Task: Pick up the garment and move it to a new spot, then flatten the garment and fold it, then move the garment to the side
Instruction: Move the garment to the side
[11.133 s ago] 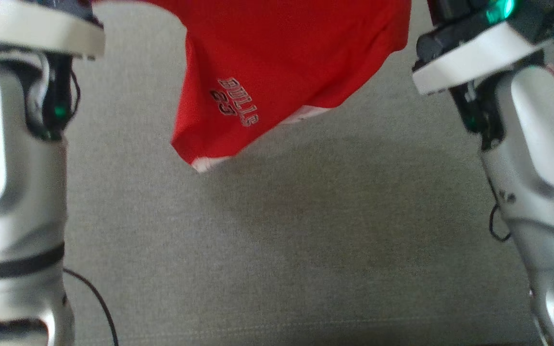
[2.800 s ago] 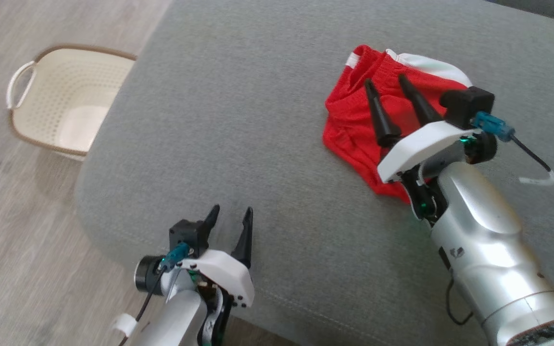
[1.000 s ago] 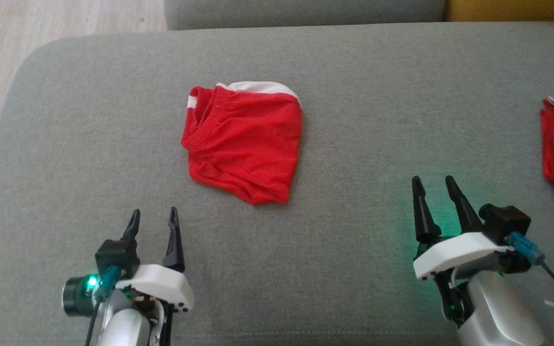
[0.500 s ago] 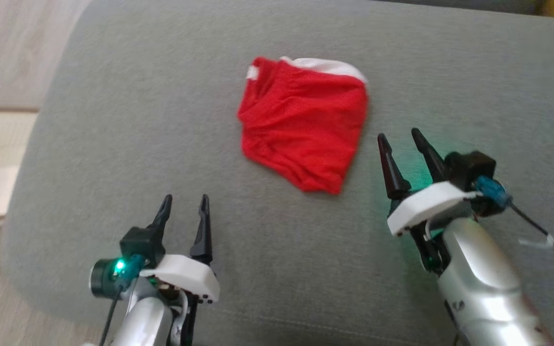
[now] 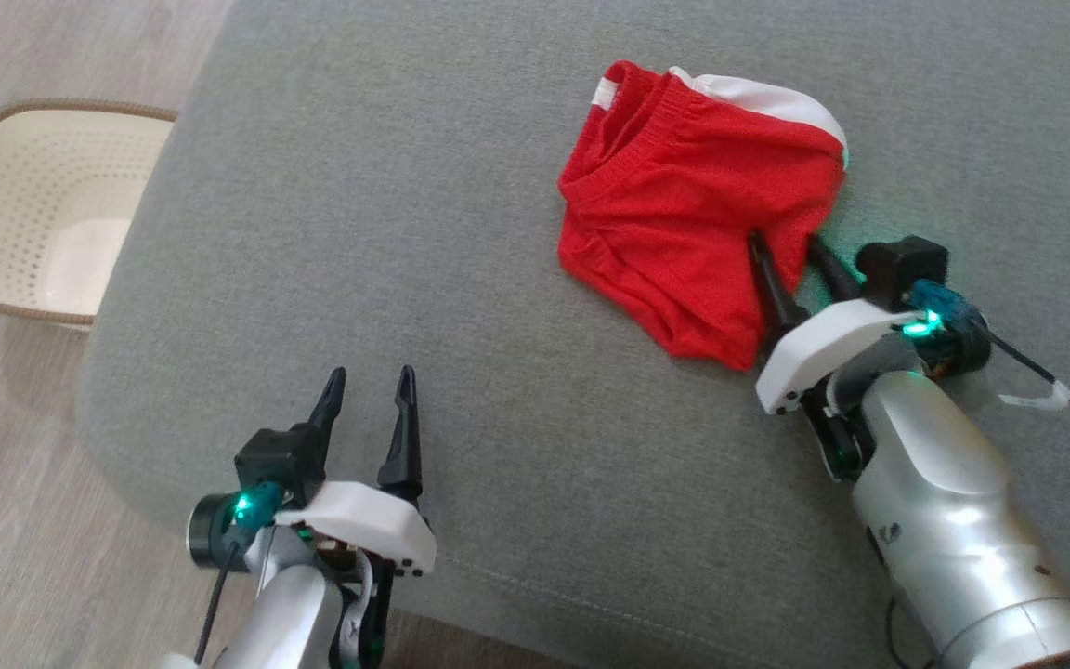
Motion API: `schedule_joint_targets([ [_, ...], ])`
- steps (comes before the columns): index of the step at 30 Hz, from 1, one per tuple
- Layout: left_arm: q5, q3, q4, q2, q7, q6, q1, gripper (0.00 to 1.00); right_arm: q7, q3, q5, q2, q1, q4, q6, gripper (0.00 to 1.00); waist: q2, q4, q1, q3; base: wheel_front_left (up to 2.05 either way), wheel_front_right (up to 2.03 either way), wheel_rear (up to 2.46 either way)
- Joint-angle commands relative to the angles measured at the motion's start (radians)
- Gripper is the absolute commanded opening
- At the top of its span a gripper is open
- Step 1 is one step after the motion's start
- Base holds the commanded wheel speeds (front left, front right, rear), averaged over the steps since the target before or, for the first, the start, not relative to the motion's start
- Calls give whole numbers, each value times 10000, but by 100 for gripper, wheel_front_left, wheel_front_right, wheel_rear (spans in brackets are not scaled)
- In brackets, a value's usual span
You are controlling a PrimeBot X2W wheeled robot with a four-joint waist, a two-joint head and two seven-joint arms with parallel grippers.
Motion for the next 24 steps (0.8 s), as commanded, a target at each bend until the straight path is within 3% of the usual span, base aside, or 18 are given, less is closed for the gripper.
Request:
schedule_joint_targets([
  [1, 75, 297, -336, 88, -61, 33, -350, 100, -62, 378, 111, 172, -18, -13, 65, 0, 0, -144, -1, -3, 0, 0, 0],
  [8, 375, 455, -365, 88, -61, -43, -409, 100, -420, 681, 605, 172, 83, -25, 65, 0, 0, -1203, -1, -259, 0, 0, 0],
  [15, 749, 588, -187, 87, -61, -291, -571, 100, -557, 1428, 1438, 172, 566, -277, 65, 0, 0, -3409, -1, -595, 0, 0, 0],
  [17, 881, 650, -71, 87, -61, -375, -676, 100, -581, 1723, 1699, 172, 768, -397, 65, 0, 0, -4420, -1, -676, 0, 0, 0],
  [24, 1118, 560, 218, 87, -61, -634, -1005, 100, -620, 2204, 2142, 172, 1162, -731, 65, 0, 0, -6314, -1, -666, 0, 0, 0],
])
